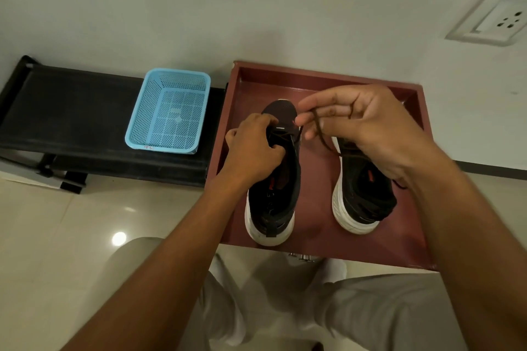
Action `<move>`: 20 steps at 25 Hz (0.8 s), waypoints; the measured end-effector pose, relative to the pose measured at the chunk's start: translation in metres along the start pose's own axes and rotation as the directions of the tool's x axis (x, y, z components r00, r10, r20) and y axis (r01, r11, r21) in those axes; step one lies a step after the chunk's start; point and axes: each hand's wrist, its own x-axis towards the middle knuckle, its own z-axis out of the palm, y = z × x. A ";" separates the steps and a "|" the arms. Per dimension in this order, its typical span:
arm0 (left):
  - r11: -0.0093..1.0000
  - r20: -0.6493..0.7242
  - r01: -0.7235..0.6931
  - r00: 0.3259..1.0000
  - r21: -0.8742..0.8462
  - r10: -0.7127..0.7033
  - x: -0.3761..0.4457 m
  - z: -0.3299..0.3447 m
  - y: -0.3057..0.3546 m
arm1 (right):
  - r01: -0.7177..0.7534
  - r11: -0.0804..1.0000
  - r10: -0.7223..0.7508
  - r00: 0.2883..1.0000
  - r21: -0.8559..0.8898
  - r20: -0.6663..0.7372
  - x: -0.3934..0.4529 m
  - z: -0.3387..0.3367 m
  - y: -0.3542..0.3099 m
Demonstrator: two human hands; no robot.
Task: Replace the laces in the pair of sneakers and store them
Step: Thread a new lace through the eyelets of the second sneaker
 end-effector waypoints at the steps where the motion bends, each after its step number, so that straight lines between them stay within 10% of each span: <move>1: 1.000 0.008 0.001 1.000 0.001 -0.001 0.000 0.001 0.001 | 0.048 0.996 -0.053 0.996 -0.079 -0.070 0.001 0.003 0.002; 9: 1.000 0.026 0.000 1.000 -0.006 0.000 0.000 0.003 -0.001 | 0.266 0.941 -0.333 0.839 -0.208 -0.431 0.005 -0.001 -0.021; 20: 1.000 0.057 0.018 0.998 0.023 -0.019 0.003 0.003 0.004 | 0.293 0.955 -0.285 0.856 -0.049 -0.431 -0.007 0.007 -0.060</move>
